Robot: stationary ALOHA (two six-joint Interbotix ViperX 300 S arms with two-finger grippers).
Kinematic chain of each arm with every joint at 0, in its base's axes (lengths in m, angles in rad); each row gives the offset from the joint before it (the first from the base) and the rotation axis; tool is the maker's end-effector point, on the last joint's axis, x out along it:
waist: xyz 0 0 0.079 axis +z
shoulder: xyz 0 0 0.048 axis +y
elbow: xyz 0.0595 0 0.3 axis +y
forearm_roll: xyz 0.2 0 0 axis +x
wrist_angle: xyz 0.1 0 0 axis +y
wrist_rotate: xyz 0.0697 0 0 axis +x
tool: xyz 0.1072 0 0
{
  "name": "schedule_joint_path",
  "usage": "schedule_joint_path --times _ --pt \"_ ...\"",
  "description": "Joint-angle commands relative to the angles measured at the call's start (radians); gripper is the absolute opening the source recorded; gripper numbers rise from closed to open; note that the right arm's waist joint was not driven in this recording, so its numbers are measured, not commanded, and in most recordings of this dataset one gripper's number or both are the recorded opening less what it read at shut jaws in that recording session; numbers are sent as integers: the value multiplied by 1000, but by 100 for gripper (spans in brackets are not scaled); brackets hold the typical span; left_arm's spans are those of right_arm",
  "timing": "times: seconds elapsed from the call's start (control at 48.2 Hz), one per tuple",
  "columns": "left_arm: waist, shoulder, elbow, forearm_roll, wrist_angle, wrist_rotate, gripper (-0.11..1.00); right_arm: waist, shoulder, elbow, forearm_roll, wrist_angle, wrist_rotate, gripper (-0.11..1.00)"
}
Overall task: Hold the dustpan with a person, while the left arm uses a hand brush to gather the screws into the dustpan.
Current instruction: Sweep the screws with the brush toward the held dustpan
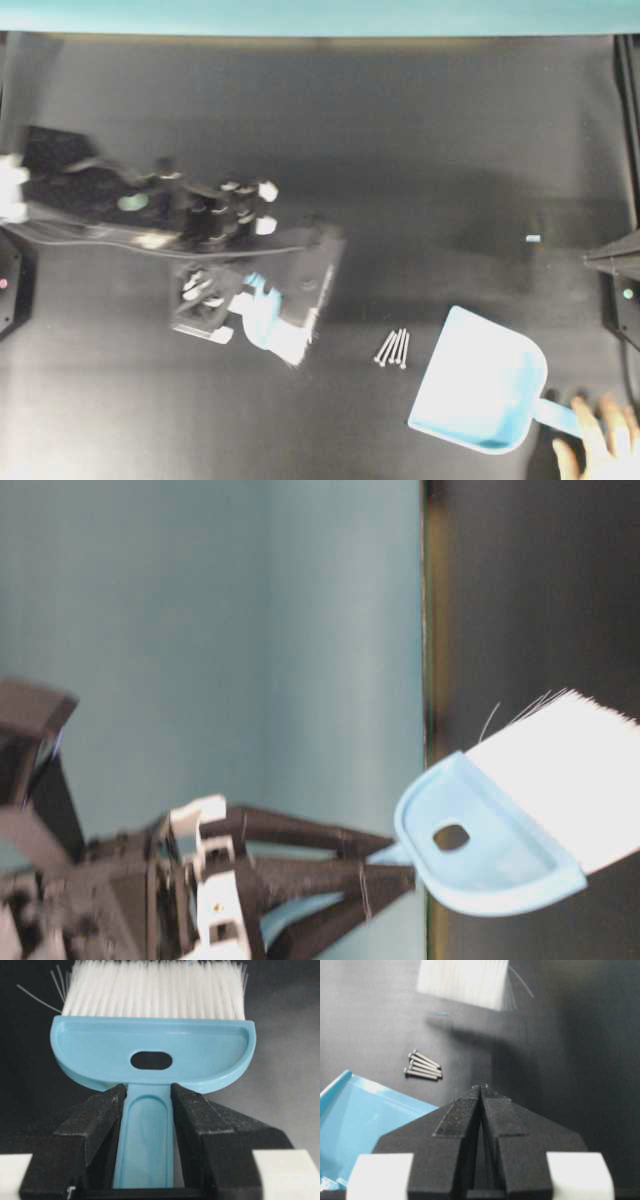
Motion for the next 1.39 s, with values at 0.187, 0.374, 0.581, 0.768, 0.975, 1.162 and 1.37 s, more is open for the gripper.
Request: schedule_joint_path --times 0.187,0.374,0.581,0.768,0.975,1.162,1.37 --pt "12 101 -67 5 35 29 31 0 5 -8 -2 -5 -8 -1" --pt "11 126 -91 5 -17 55 31 0 5 -8 -2 -5 -8 -1" --pt "11 163 -110 5 -101 60 31 0 5 -8 -2 -5 -8 -1" --pt "-2 209 -109 5 -152 57 31 0 5 -8 -2 -5 -8 -1" --pt "-15 268 -124 5 -170 58 31 0 5 -8 -2 -5 -8 -1" --pt "-34 318 -170 5 -176 60 31 0 5 -8 -2 -5 -8 -1" --pt "-49 380 -259 5 -209 64 31 0 5 -8 -2 -5 -8 -1"
